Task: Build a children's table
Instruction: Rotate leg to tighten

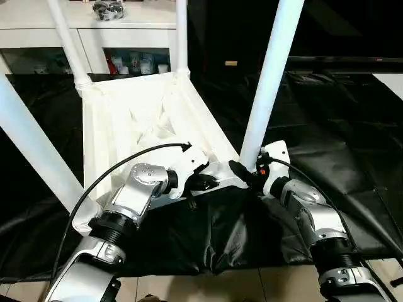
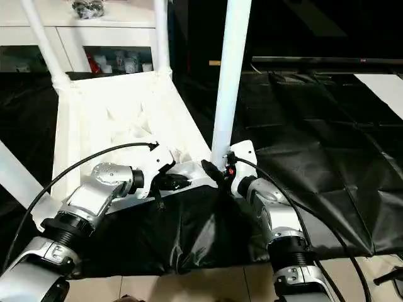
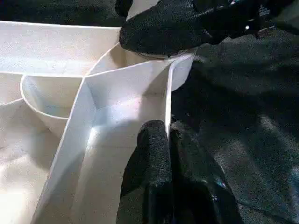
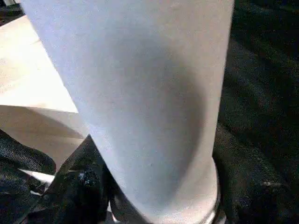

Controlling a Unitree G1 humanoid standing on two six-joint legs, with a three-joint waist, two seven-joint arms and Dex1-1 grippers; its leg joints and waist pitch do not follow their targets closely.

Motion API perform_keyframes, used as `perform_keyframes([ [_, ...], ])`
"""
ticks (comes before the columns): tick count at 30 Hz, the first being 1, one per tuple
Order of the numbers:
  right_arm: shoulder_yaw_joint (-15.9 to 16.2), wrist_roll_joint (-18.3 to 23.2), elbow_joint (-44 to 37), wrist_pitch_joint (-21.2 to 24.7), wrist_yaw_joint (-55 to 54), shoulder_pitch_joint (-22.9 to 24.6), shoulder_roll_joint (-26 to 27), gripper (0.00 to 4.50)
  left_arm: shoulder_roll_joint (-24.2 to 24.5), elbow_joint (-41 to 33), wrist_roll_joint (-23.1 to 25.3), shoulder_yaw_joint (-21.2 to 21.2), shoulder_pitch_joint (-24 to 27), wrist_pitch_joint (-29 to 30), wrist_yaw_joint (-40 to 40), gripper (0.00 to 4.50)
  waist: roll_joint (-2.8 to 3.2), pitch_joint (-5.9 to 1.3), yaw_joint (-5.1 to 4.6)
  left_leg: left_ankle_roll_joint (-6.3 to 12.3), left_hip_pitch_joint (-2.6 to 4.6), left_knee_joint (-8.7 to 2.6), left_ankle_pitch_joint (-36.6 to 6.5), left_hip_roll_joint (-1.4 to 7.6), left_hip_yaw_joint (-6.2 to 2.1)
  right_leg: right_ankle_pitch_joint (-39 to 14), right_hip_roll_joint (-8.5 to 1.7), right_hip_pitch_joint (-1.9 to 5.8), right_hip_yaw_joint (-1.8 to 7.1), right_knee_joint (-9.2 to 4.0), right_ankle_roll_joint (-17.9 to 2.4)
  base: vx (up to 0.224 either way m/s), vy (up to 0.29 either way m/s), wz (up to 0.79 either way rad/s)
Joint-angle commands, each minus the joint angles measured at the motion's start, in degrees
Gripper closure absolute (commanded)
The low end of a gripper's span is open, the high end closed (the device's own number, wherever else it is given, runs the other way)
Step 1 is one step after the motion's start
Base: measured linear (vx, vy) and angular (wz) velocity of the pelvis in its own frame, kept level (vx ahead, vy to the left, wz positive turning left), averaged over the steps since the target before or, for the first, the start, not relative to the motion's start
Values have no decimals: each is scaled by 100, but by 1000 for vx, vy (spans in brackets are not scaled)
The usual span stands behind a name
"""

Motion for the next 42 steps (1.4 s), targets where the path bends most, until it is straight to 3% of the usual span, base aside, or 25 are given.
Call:
perform_keyframes([
  [1, 552, -88, 51, 113, 232, 25, 359, 189, -309, -154, -73, -88, -262, 0, 301, 450, -15, -324, 14, 9, 63, -486, -1783, 243, -160, -1987, -350, 189, 256, -517, -999, 0, 0, 0],
  [2, 552, -88, 51, 113, 232, 25, 359, 189, -309, -154, -73, -88, -262, 0, 301, 450, -17, -322, 16, 26, 66, -480, -1773, 238, -151, -1978, -352, 189, 258, -518, -1026, 0, 0, 0],
  [3, 558, -135, -13, 45, 92, 59, 463, 154, -410, -163, -44, -104, -268, 44, 452, 450, -17, -321, 15, 34, 65, -479, -1763, 237, -149, -1994, -351, 192, 258, -518, -1031, 0, 0, 0],
  [4, 542, -134, -63, -86, 201, 71, 393, 154, -334, -184, -119, -142, -207, -188, 200, 450, -95, -318, 0, 47, 56, -476, -1733, 238, -135, -2019, -349, 191, 261, -525, -1017, 0, 0, 0],
  [5, 550, -164, -83, -211, 331, 69, 286, 119, -231, -217, -193, -169, -147, -360, -58, 450, -85, -327, 32, 74, 65, -468, -1675, 239, -142, -2106, -377, 192, 263, -531, -989, 0, 0, 0],
  [7, 466, -134, -24, -370, 554, 0, 66, 114, -14, -324, -342, -191, -48, -611, -546, 450, -89, -349, 33, 105, 26, -465, -1462, 246, -145, -1911, -372, 215, 264, -489, -988, 0, 0, 0],
  [9, 446, -42, -38, -386, 946, -56, -146, 106, 197, -495, -464, -222, 41, -684, -1003, 450, -36, -361, 28, 205, 11, -447, -1213, 252, -131, -1253, -347, 228, 263, -412, -1164, 0, 0, 0],
  [10, 485, -12, -85, -381, 1198, -54, -258, 106, 297, -581, -540, -239, 91, -714, -1258, 450, 18, -370, 46, 218, 41, -436, -1198, 254, -131, -1121, -345, 216, 262, -402, -1228, 0, 0, 0],
  [11, 520, -7, -116, -381, 1344, -48, -319, 106, 353, -627, -580, -248, 119, -725, -1399, 450, 6, -386, 26, 287, 36, -414, -1093, 258, -115, -719, -331, 231, 266, -349, -1375, 0, 0, 0],
  [12, 608, 42, -216, -344, 1664, -14, -458, 106, 432, -669, -587, -270, 142, -712, -1527, 450, 54, -396, 38, 347, 21, -402, -889, 249, -122, -340, -310, 273, 252, -300, -1475, 51, 6, 2],
  [15, 789, 224, -483, -125, 2389, 69, -768, 106, 538, -664, -572, -289, 127, -657, -1670, 450, 46, -410, 95, 576, 50, -349, -611, 259, -77, 284, -281, 266, 239, -240, -1715, 17, 2, 1],
  [19, 988, 395, -740, 89, 3243, 170, -1174, 106, 624, -482, -553, -289, 52, -738, -1816, 450, 50, -394, 227, 546, 65, -354, -822, 284, -67, -149, -312, 258, 241, -276, -1689, 0, 0, 0],
  [20, 1048, 447, -795, 152, 3585, 180, -1314, 132, 672, -384, -567, -307, 17, -798, -1922, 450, 48, -387, 252, 475, 67, -361, -935, 292, -67, -336, -325, 249, 247, -293, -1655, 0, 0, 0],
  [23, 1087, 478, -804, 195, 3823, 166, -1405, 146, 699, -304, -585, -317, -18, -819, -2002, 450, 29, -372, 309, 316, 93, -380, -1169, 294, -71, -752, -334, 234, 250, -335, -1549, 0, 0, 0],
  [27, 1229, 553, -731, 251, 4331, 48, -1565, 178, 804, -157, -586, -366, -101, -869, -2263, 450, 31, -359, 327, 196, 86, -403, -1343, 297, -87, -1078, -353, 237, 259, -363, -1470, 0, 0, 0],
  [30, 1291, 649, -820, 399, 4415, 46, -1547, 181, 850, -186, -599, -360, -63, -851, -2344, 450, -4, -355, 324, 198, 62, -408, -1280, 289, -98, -1177, -359, 248, 257, -360, -1418, 0, 0, 0],
  [36, 1393, 692, -1045, 590, 4479, 228, -1468, 182, 874, -238, -591, -341, 3, -800, -2265, 450, -6, -362, 338, 183, 58, -401, -1184, 291, -102, -1245, -359, 234, 260, -358, -1344, 0, 0, 0],
  [42, 1134, 460, -694, 317, 3396, 292, -1009, 183, 698, -66, -451, -200, -77, -850, -1579, 450, -19, -350, 306, 101, 51, -416, -1302, 275, -110, -1466, -376, 212, 263, -382, -1289, 0, 0, 0],
])
